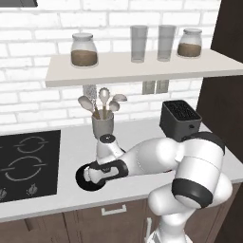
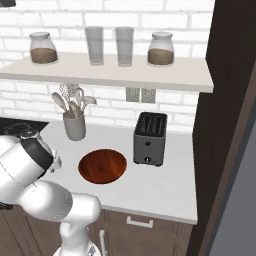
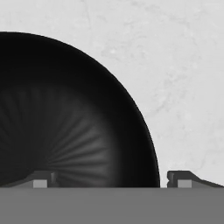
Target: Pick up the bowls on the counter and stack them on top of one another in the open cabinet. Place the smaller bowl on top of the larger bowl.
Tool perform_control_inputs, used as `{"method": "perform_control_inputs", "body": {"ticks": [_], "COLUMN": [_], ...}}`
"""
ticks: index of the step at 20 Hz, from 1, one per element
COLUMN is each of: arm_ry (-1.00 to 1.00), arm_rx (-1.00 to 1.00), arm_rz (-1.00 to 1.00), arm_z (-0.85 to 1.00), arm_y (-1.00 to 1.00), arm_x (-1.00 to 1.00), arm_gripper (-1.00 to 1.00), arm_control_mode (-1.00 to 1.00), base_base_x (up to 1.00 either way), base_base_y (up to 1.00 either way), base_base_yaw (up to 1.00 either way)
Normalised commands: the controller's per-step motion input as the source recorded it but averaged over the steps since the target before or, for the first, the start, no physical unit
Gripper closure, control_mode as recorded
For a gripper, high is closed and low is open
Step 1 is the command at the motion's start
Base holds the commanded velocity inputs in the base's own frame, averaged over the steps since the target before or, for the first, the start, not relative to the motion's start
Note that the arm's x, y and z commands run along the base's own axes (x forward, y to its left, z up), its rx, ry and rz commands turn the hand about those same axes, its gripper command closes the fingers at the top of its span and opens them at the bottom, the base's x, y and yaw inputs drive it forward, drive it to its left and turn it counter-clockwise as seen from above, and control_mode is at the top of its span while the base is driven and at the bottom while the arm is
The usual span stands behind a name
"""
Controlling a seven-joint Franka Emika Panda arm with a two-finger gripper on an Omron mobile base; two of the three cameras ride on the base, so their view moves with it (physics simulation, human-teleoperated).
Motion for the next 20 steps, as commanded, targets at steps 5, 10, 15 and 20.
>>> {"method": "perform_control_inputs", "body": {"ticks": [5,10,15,20], "arm_ry": [0.00,0.00,-0.01,-0.16], "arm_rx": [0.01,0.02,0.00,0.02], "arm_rz": [0.00,0.00,0.00,-0.04], "arm_z": [-0.23,-0.04,0.00,0.29], "arm_y": [0.00,0.00,0.00,-0.27], "arm_x": [0.08,0.03,0.00,-0.28], "arm_gripper": [1.00,1.00,1.00,1.00], "arm_control_mode": [-1.00,-1.00,-1.00,-1.00], "base_base_x": [0.00,0.00,0.00,0.00], "base_base_y": [0.00,0.00,0.00,0.00], "base_base_yaw": [0.00,0.00,0.00,0.00]}}
